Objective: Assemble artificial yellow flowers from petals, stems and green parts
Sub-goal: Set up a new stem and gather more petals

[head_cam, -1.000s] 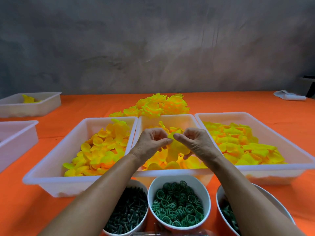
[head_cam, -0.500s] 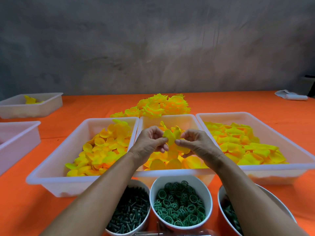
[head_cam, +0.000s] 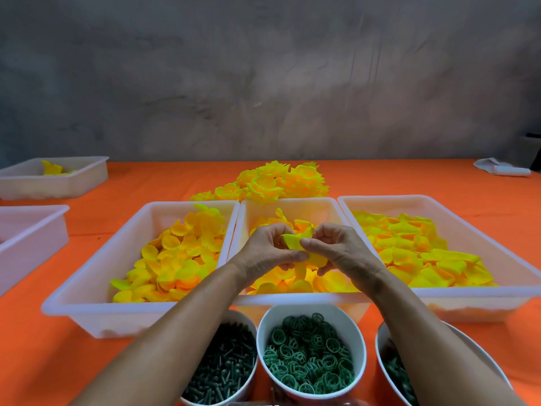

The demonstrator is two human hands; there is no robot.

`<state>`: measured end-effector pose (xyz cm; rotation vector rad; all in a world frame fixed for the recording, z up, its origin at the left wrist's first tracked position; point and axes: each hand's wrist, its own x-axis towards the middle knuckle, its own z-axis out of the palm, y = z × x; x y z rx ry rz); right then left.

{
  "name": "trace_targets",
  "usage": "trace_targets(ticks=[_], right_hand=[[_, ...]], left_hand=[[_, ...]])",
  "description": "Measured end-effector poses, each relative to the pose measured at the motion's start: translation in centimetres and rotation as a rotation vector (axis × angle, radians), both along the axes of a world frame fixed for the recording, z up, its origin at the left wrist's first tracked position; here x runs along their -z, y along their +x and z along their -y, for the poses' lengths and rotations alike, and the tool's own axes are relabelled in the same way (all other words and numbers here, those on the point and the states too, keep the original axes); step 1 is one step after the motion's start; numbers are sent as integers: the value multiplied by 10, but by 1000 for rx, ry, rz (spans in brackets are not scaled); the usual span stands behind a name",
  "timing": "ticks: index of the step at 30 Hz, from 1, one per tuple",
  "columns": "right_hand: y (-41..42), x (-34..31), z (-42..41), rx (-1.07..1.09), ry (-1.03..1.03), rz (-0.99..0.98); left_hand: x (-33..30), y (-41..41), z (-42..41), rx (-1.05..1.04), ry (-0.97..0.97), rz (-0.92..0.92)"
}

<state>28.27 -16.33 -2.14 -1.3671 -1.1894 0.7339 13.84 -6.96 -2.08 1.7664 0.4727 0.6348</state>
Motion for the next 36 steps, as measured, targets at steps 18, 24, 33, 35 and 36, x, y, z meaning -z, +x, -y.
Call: trace_targets(ticks=[18, 24, 33, 35, 36], right_hand=[[-2, 3, -3, 175, -85, 234], [-3, 4, -6, 187, -85, 419], [-9, -1, -3, 226, -100, 590], [-12, -3, -2, 247, -114, 673], [-14, -3, -2, 260, -125, 708]], left_hand=[[7, 6, -3, -153, 417, -112], [8, 6, 1, -123, 522, -150], [6, 6, -1, -157, 478, -73], [8, 6, -1, -142, 469, -78], [8, 6, -1, -138, 466, -80]])
